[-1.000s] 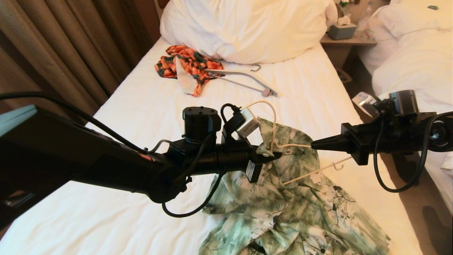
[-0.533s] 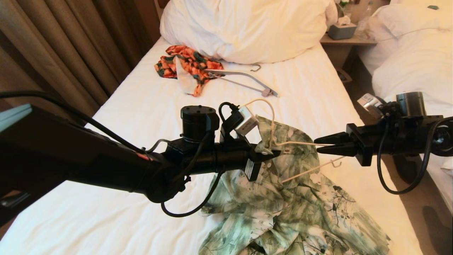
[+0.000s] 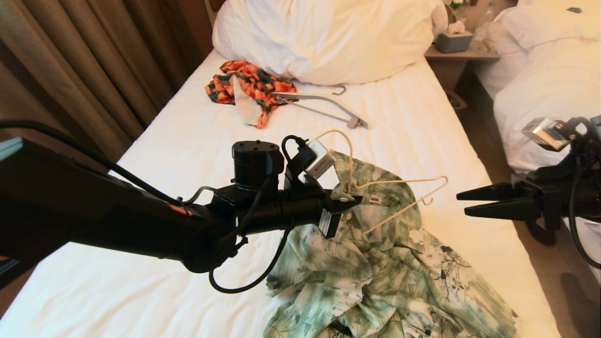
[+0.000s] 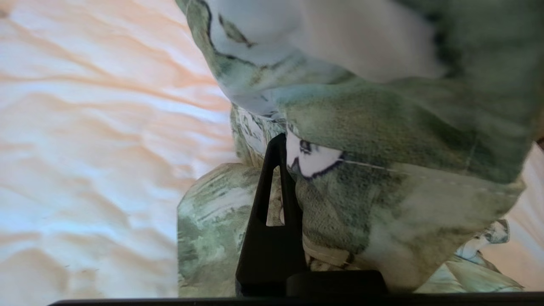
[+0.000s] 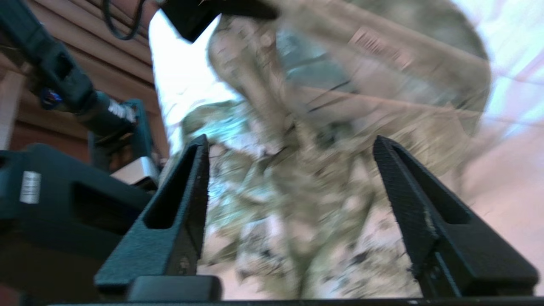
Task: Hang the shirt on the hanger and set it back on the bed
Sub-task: Hook the other side of the shirt onto the hanger
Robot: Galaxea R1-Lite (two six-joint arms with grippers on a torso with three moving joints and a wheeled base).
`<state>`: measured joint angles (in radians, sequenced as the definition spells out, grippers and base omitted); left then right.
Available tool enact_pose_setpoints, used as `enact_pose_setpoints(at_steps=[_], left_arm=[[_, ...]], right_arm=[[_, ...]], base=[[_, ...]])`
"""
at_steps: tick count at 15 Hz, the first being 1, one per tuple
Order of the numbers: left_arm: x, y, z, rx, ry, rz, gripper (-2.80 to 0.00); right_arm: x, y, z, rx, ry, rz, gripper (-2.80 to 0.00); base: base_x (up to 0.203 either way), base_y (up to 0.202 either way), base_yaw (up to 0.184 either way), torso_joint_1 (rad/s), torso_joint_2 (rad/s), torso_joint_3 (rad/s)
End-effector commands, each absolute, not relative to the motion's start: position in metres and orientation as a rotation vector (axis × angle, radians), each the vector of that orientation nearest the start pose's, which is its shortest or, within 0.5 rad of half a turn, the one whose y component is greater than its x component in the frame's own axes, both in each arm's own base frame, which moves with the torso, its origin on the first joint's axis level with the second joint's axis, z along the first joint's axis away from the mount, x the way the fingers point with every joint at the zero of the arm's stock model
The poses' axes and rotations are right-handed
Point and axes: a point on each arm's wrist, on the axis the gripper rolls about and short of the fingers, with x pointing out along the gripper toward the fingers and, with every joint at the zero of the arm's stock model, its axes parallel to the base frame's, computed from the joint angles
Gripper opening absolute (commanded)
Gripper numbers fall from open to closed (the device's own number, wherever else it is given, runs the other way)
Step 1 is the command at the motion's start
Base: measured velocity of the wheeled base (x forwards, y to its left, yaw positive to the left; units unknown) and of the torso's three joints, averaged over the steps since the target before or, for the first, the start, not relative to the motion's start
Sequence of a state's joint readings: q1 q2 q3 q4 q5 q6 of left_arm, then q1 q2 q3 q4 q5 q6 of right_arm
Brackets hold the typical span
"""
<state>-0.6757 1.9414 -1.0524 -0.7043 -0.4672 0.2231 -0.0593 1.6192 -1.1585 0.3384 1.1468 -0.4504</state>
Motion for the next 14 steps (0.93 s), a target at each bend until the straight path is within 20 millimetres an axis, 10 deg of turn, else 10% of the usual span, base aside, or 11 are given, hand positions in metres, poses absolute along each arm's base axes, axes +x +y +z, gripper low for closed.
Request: enact_pose_setpoints(at_steps=[1, 12, 13, 14], left_arm=[[0.284, -0.24, 0.174, 0.216, 0.067, -1.159, -2.8], [0.265, -0.226, 0.197, 0.149, 0.066, -1.073, -2.8], [0.263, -0.225, 0.196, 0.149, 0.072, -1.075, -2.8], [0.262, -0.224, 0.197, 0.149, 0.071, -1.074, -2.8]], right_arm=[[0.247, 0.002, 0.236, 0.084, 0.431, 1.134, 0.0], [0.213, -0.003, 0.234, 0.102, 0.537, 0.962, 0.0], [0.213, -0.003, 0.235, 0.107, 0.541, 0.96, -2.8], [0.214, -0.003, 0.235, 0.107, 0.542, 0.958, -2.8]], base=[[0.0, 0.0, 0.0, 0.0, 0.0, 0.0], [0.0, 0.0, 0.0, 0.0, 0.0, 0.0], [0.0, 0.0, 0.0, 0.0, 0.0, 0.0], [0.0, 0.0, 0.0, 0.0, 0.0, 0.0]])
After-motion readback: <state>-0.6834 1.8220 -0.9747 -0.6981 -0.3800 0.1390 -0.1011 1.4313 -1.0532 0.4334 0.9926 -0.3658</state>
